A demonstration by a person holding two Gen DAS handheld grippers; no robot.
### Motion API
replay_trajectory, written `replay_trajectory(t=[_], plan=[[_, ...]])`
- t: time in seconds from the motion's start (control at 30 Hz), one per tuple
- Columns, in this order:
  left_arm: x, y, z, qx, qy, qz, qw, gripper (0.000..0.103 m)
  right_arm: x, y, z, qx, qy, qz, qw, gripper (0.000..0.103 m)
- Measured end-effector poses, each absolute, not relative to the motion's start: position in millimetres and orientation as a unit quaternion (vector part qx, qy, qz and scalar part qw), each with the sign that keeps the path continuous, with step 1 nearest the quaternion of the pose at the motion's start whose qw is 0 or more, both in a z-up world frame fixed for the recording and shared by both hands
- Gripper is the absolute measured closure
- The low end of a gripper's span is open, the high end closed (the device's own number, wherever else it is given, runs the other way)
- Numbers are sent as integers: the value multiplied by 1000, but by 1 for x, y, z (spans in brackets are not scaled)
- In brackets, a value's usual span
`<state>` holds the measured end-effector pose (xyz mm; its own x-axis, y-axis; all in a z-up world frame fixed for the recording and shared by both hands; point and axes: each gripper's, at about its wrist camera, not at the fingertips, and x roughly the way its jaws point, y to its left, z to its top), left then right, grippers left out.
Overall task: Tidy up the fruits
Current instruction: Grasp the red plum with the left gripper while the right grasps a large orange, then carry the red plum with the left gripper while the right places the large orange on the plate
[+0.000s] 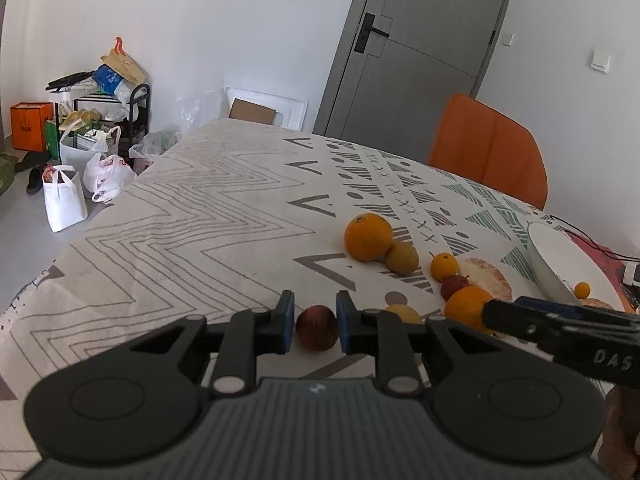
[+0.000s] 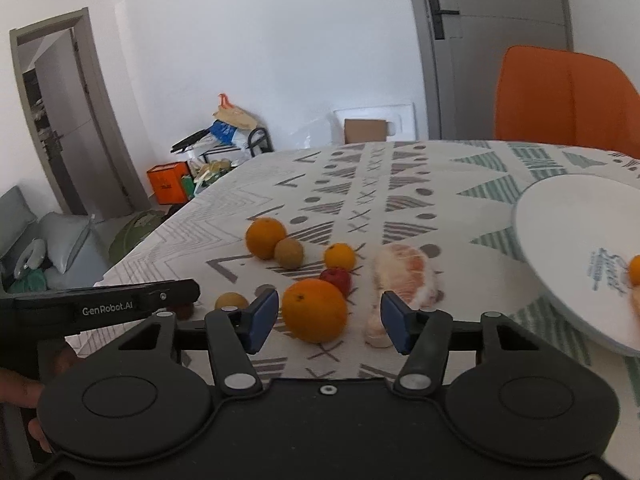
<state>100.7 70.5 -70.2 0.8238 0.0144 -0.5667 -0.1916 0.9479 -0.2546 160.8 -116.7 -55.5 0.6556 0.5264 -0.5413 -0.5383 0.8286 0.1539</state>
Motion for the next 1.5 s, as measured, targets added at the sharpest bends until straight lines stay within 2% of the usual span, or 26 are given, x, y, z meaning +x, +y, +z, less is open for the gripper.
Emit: replay_trajectory(t=[0.3,0.33,0.37,0.4,0.43,1.1,1.5], plan=[[98,63,-74,-140,298,50,943,82,166,-96,-64,-34,301,300,905,49],[98,63,-74,-140,297,49,943,82,167,-95,-66,-36,303,300,904,51],[98,65,-74,-144,297,45,943,82,168,-93,-68,-37,306,300,903,59],[97,65,-74,-148,298,44,942,82,170,-92,-70,-38,311,298,902,63],[96,66,-74,-150,299,46,941,82,170,-93,-71,-37,310,296,903,63],[101,21,-35,-114,268,11,957,82,154,-155,-32,11,250,270,930,64],[120,-24,-20,-78,268,-40,959,82,162,-218,-32,57,235,205,949,64]])
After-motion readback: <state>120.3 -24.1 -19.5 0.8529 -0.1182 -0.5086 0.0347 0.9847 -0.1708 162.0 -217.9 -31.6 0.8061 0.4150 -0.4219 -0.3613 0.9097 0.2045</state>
